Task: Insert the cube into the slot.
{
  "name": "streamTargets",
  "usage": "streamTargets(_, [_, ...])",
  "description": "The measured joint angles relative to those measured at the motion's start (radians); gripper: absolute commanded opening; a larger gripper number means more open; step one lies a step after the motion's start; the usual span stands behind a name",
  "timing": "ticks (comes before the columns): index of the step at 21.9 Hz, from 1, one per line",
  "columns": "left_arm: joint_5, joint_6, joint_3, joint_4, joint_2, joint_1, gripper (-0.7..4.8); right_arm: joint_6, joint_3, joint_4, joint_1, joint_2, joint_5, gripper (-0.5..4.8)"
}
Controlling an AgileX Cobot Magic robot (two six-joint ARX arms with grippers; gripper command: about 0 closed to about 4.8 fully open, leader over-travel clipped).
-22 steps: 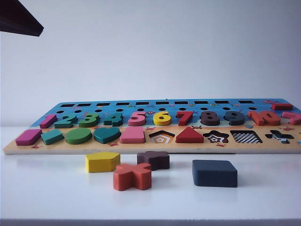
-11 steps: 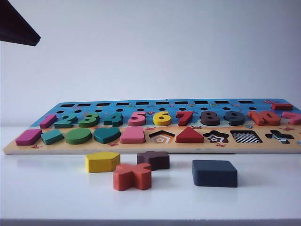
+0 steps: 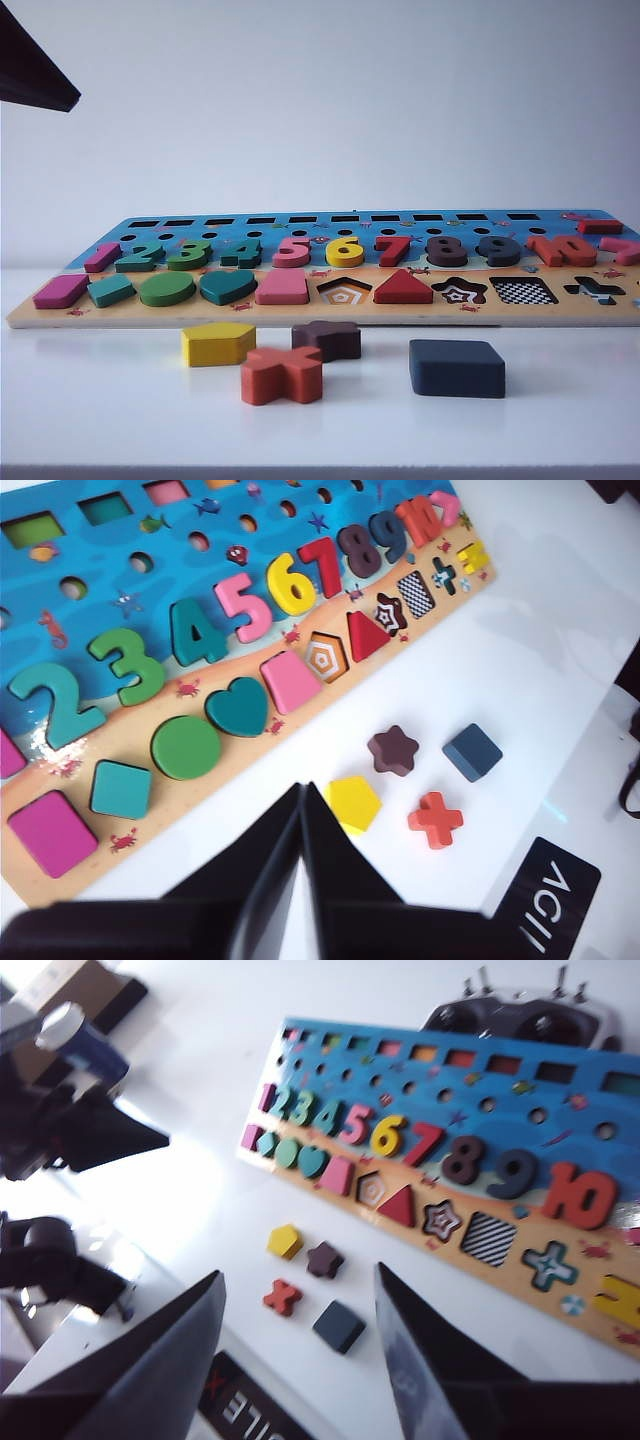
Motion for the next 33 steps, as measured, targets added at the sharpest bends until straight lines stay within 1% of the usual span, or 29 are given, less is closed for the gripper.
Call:
streamTargets(1, [-0.002, 0.0, 0.0, 0.004, 0.0, 0.0, 0.09, -0.016, 0.015, -0.027, 0.036, 0.023, 0.001, 2.93])
streamTargets(2, [-0.006, 0.0, 0.0, 0.014, 0.0, 0.0, 0.1, -0.037, 0.043, -0.076, 0.12, 0.064, 0.037, 2.93])
streamTargets(3, [-0.009, 0.0, 0.0, 0.015, 0.0, 0.0, 0.09, -0.043, 0.055, -0.094, 0.169, 0.082, 0.078, 2.93])
streamTargets(4, [-0.018, 0.0, 0.0, 0.014, 0.0, 0.0, 0.09, -0.047, 0.075, -0.118, 0.271, 0.114, 0.172, 2.93])
streamTargets(8, [-0.021, 0.0, -0.001, 0.015, 0.0, 0.0, 0.09, -0.048, 0.083, -0.119, 0.474, 0.197, 0.341, 2.93])
streamTargets(11, [-0.022, 0.0, -0.001, 0.014, 0.0, 0.0, 0.09, -0.047, 0.083, -0.098, 0.619, 0.264, 0.447, 2.93])
streamTargets(14, [-0.023, 0.0, -0.001, 0.014, 0.0, 0.0, 0.09, -0.057, 0.083, -0.056, 0.744, 0.325, 0.511, 2.93])
streamTargets(17, [-0.023, 0.0, -0.001, 0.014, 0.0, 0.0, 0.09, -0.122, 0.083, -0.014, 0.842, 0.394, 0.521, 2.93])
streamTargets(19, [-0.023, 0.0, -0.002, 0.014, 0.0, 0.0, 0.09, -0.163, 0.084, -0.002, 0.883, 0.446, 0.521, 2.93])
streamTargets(21, [-0.023, 0.0, -0.001, 0.014, 0.0, 0.0, 0.09, -0.225, 0.084, 0.001, 0.916, 0.56, 0.539, 2.93])
streamTargets(23, [-0.023, 0.0, -0.001, 0.014, 0.0, 0.0, 0.09, -0.279, 0.084, 0.002, 0.922, 0.646, 0.572, 2.93])
streamTargets(26, [-0.023, 0.0, -0.002, 0.014, 0.0, 0.0, 0.09, -0.312, 0.084, 0.003, 0.922, 0.718, 0.62, 2.95])
streamTargets(29, [-0.023, 0.0, -0.002, 0.014, 0.0, 0.0, 0.09, -0.349, 0.083, 0.01, 0.922, 0.769, 0.633, 3.13])
streamTargets(33, [-0.023, 0.0, -0.002, 0.014, 0.0, 0.0, 0.1, -0.385, 0.083, 0.049, 0.922, 0.81, 0.636, 3.53])
